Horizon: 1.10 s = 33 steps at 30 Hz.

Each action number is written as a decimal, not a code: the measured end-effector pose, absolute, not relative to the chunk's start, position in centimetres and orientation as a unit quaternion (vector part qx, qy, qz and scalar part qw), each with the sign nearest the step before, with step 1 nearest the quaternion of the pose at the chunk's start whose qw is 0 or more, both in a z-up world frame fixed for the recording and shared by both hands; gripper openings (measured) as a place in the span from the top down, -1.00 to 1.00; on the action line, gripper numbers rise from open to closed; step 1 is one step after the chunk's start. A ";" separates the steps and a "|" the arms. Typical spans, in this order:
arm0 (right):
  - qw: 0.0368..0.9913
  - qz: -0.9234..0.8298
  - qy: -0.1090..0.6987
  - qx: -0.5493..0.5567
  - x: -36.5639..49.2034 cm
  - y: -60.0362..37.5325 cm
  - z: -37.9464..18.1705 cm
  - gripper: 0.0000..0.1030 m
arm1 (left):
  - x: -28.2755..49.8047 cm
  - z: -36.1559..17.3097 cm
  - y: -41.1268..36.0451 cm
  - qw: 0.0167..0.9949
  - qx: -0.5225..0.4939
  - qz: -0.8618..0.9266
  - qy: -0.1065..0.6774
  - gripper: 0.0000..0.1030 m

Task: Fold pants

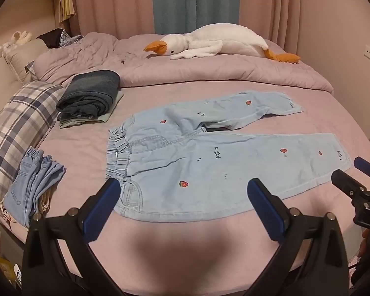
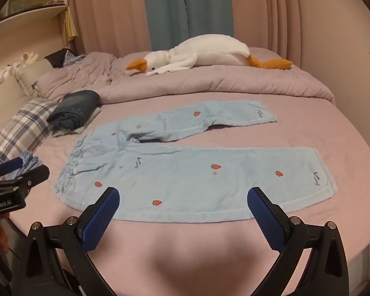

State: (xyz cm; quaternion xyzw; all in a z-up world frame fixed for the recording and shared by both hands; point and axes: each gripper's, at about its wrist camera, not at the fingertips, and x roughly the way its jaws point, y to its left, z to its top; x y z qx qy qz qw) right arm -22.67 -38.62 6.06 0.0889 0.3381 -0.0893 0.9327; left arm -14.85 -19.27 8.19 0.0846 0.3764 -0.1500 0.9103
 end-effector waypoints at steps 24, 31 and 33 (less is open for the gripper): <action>0.931 -0.091 0.343 0.088 -22.8 -38.7 6.1 -0.99 | -14.8 7.8 -18.9 0.908 0.088 -0.154 0.379 -1.00; 0.932 -0.088 0.342 0.087 -22.4 -38.8 6.3 -0.99 | -14.8 7.5 -18.6 0.909 0.090 -0.154 0.377 -1.00; 0.932 -0.086 0.343 0.086 -22.2 -38.9 6.8 -0.99 | -14.7 7.2 -18.6 0.907 0.090 -0.154 0.381 -1.00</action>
